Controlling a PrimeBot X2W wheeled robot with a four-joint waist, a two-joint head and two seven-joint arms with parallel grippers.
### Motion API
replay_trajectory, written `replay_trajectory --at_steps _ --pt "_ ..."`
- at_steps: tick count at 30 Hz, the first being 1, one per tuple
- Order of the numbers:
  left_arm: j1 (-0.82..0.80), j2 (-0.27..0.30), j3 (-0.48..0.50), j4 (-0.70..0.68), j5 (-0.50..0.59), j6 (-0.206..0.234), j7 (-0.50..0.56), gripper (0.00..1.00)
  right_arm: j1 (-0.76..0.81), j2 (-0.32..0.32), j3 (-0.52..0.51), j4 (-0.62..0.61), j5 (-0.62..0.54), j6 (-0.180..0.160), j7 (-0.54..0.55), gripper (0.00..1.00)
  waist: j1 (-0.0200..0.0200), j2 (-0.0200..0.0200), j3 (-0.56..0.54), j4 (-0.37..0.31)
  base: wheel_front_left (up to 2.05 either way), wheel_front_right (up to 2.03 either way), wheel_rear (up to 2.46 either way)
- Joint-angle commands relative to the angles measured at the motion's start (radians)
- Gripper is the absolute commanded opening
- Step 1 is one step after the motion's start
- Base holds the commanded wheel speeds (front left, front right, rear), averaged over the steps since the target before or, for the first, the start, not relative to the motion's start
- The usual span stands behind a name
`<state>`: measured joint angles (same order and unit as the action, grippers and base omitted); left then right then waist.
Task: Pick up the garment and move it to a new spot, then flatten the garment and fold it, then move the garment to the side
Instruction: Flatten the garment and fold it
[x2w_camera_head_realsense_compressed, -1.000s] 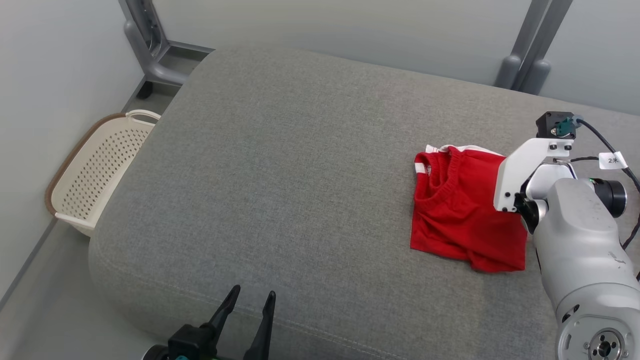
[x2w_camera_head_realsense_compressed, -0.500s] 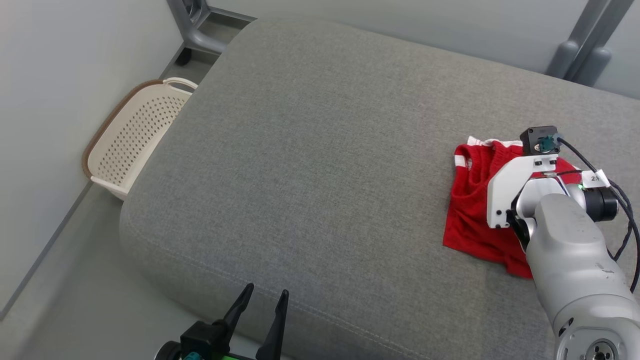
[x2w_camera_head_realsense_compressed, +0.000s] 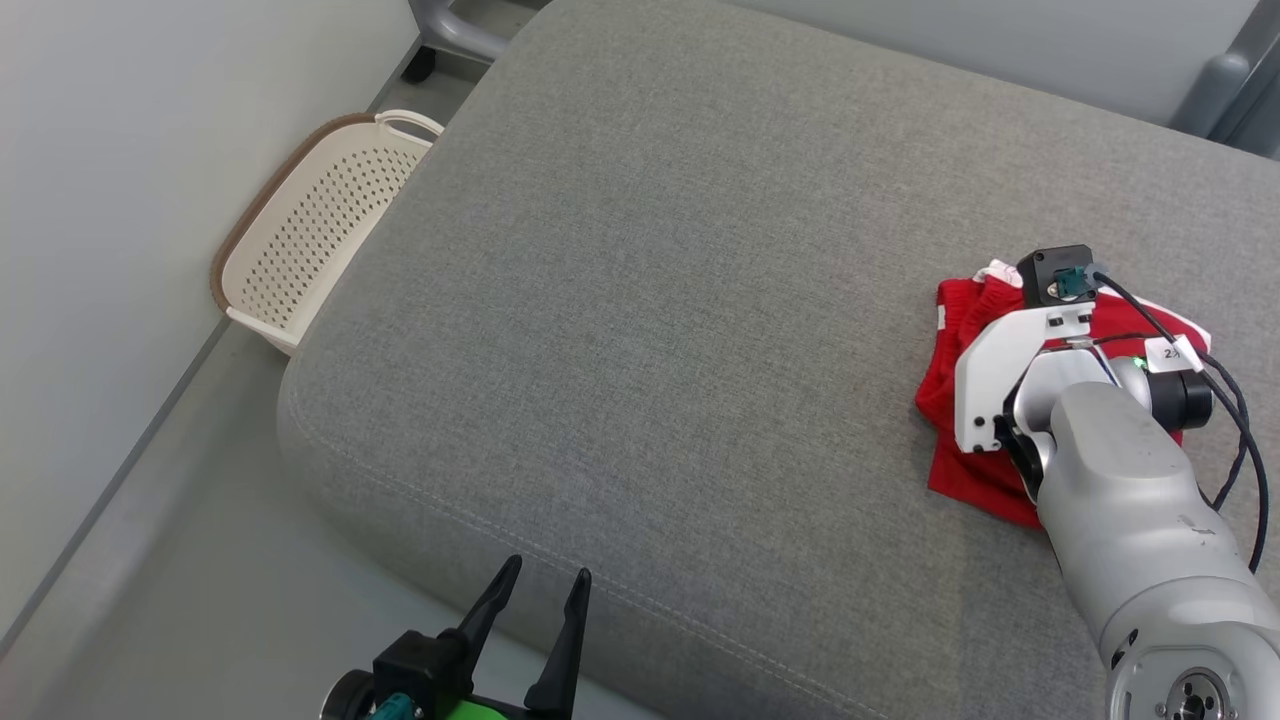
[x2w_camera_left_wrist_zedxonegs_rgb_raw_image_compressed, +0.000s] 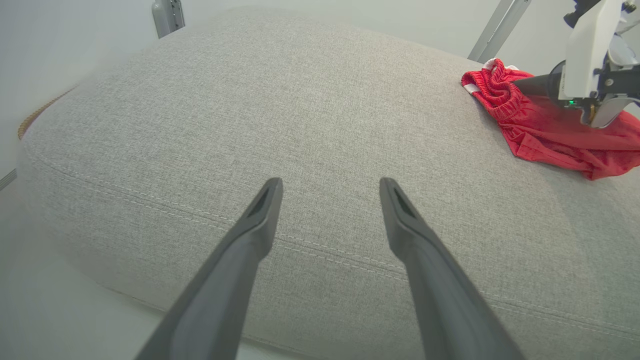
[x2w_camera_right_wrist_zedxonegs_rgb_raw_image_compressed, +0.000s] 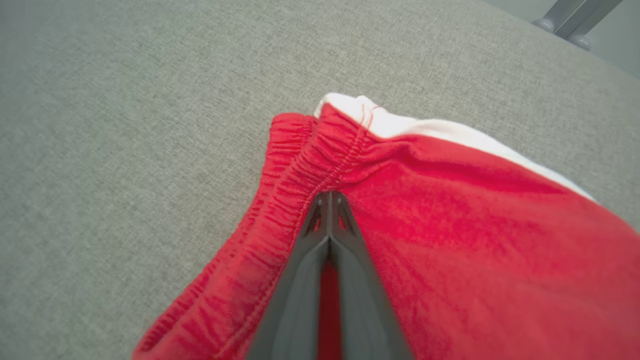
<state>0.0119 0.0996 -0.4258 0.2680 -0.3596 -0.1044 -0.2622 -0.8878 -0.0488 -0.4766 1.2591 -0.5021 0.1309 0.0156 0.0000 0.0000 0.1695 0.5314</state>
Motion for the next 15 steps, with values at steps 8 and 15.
replay_trajectory --at_steps 8,15 --pt "0.0 0.005 0.022 0.005 0.012 -0.006 -0.003 1.0 0.0 -0.004 0.042 0.027 0.062 0.0 0.042 0.51 0.0 0.0 -0.049 -0.037 0.0 0.0 0.0" --pt "0.028 0.023 0.037 -0.001 0.016 0.002 -0.003 1.0 0.0 -0.004 0.059 0.032 0.11 0.0 0.118 1.0 0.0 0.0 -0.108 -0.103 0.0 0.0 0.0"
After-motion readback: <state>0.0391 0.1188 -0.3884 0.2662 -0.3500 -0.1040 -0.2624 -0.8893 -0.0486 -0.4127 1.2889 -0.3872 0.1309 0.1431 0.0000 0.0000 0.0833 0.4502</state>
